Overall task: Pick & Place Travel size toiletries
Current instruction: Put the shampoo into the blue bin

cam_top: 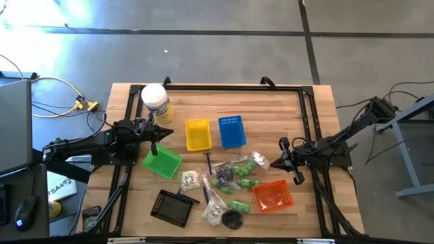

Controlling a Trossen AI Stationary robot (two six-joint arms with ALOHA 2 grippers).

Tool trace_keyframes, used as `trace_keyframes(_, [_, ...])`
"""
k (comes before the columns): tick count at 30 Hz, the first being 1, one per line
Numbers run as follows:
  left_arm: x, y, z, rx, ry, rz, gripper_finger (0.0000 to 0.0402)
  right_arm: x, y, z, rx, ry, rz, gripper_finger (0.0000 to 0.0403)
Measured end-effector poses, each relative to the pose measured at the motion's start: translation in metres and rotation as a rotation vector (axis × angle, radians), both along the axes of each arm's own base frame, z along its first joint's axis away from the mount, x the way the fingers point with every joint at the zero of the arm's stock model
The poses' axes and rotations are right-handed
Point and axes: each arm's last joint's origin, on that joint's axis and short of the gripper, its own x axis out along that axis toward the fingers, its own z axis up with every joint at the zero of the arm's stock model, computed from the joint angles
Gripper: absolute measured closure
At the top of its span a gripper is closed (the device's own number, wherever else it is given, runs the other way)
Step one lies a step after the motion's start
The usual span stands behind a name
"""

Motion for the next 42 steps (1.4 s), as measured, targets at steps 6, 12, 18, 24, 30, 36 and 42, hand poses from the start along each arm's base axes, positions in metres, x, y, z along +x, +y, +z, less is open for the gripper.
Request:
trace_keyframes(6, [0.0,0.0,0.0,0.0,0.0,0.0,0.0402,0.0,0.0,0.001,-0.003,-0.008,-0.001,0.0399])
trace_keyframes(12, [0.0,0.0,0.0,0.0,-0.001,0.0,0.0402,0.0,0.0,0.003,0.008,-0.028,-0.002,0.0399])
trace_keyframes(18, [0.0,0.0,0.0,0.0,-0.001,0.0,0.0402,0.0,-0.001,0.003,0.011,-0.023,-0.041,0.0399])
trace_keyframes(24, [0.0,0.0,0.0,0.0,-0.001,0.0,0.0402,0.003,-0.004,0.011,-0.036,-0.069,-0.127,0.0399])
trace_keyframes(30, [0.0,0.0,0.0,0.001,-0.006,0.0,0.0402,0.033,-0.003,0.063,-0.109,0.107,-0.263,0.0399])
trace_keyframes(36, [0.0,0.0,0.01,-0.001,-0.123,0.01,0.0402,0.075,-0.007,0.102,-0.217,0.501,-0.392,0.0399])
trace_keyframes(42, [0.0,0.0,0.016,-0.038,-0.191,0.009,0.0402,0.119,-0.005,0.123,-0.258,0.863,-0.335,0.0399])
